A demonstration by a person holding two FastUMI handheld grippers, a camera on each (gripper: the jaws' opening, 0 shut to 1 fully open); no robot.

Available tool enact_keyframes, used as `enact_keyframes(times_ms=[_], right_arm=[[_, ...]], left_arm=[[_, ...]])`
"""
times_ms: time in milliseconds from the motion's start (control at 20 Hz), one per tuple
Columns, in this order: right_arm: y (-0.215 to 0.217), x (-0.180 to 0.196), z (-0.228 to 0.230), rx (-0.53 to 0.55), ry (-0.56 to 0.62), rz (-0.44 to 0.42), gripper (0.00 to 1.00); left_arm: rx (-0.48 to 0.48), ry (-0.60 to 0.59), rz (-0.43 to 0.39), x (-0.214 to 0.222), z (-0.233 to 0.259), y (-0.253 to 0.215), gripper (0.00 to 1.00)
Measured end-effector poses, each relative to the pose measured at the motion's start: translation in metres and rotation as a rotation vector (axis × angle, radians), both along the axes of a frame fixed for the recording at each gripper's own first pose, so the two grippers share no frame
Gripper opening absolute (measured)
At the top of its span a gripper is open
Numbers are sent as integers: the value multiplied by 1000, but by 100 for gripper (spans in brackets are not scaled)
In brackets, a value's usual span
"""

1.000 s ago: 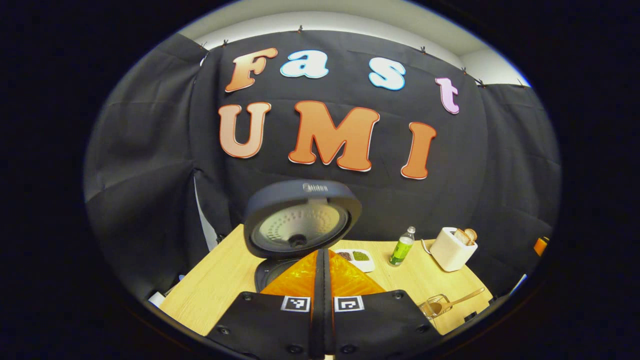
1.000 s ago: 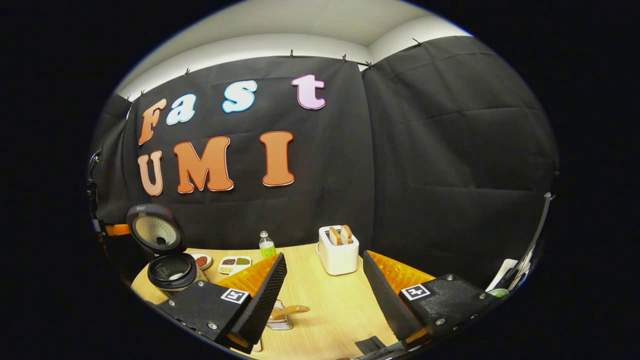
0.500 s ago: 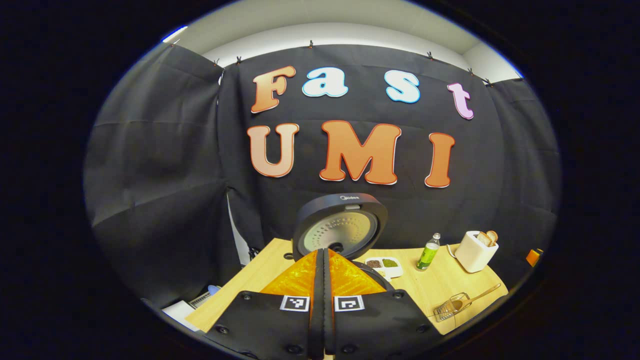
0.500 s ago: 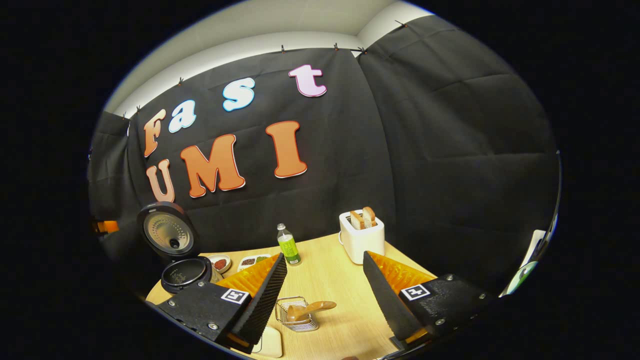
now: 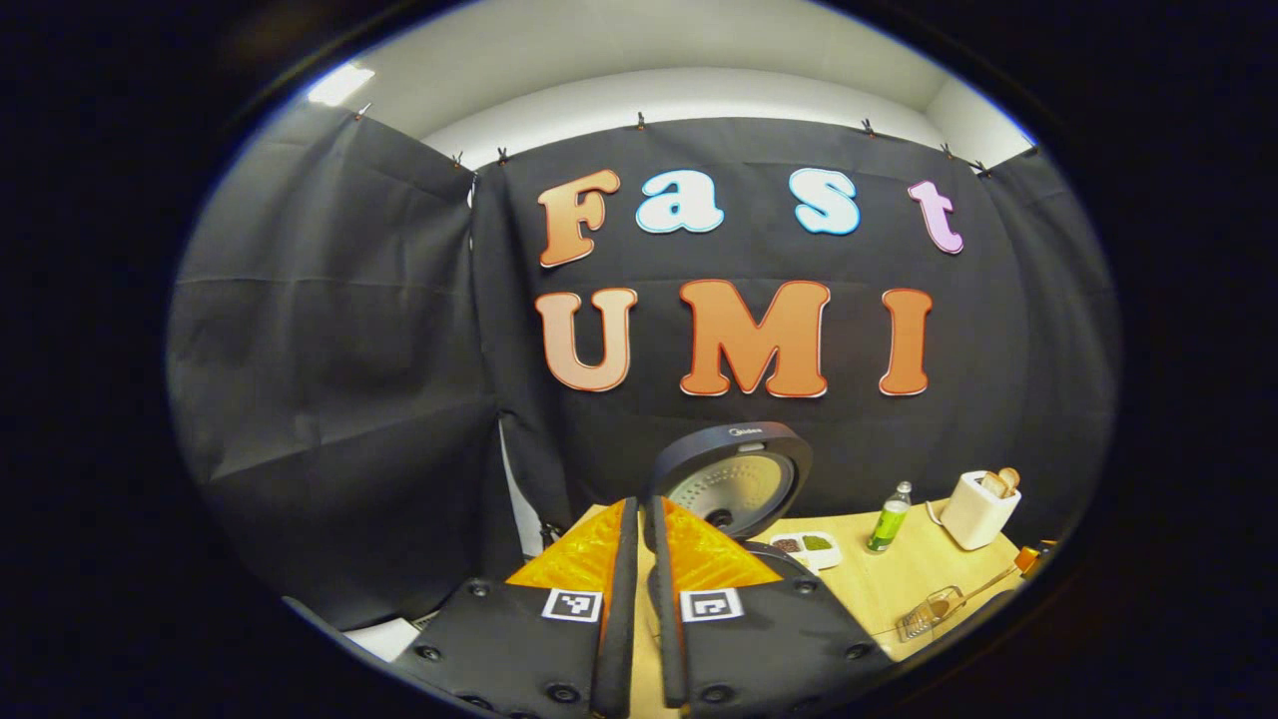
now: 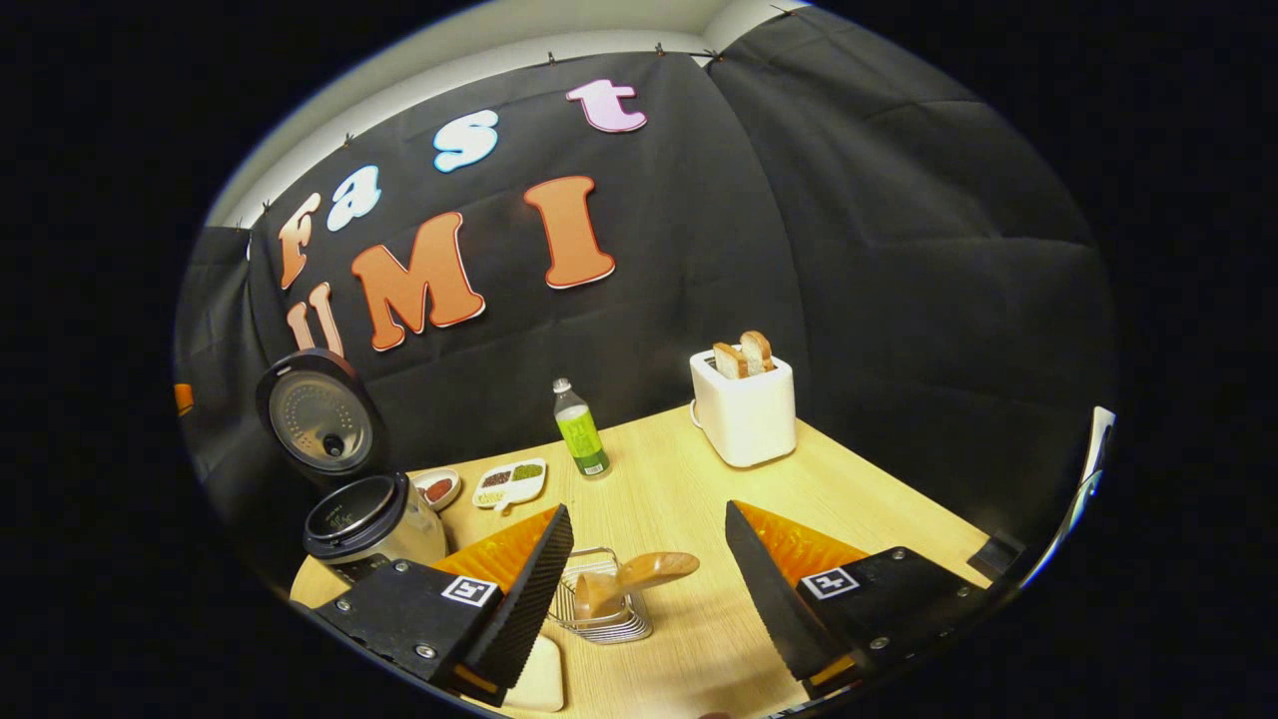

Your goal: Close the left gripper, press the button to open the rice cooker; take a wooden spoon from the chopstick holder with the right hand, scoop a spoonful of rice and pour it into the rice cooker, then put the wooden spoon back into the chopstick holder.

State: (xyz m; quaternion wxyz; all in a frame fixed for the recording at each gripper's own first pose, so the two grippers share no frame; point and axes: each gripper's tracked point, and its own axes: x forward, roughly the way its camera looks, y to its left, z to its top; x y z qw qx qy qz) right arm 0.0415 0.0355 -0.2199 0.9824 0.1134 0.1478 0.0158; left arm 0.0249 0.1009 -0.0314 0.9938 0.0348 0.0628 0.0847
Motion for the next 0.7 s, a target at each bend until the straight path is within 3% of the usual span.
enact_keyframes(times_ms=[100,200,400,550,700], right_arm=[[2,4,-12,27,29,0,95],[8,8,-23,79,52,-1,95],[16,14,-42,158,87,-15,94],[23,18,-49,234,107,-25,90],[28,20,-54,313,124,-49,72]], left_arm=[[-39,-13,-9,-3,3,-1,46],[-45,-36,2,-4,8,6,47],[-53,-51,10,-10,10,11,89],[-55,-53,40,-13,9,22,90],[-21,-40,72,-15,7,35,91]])
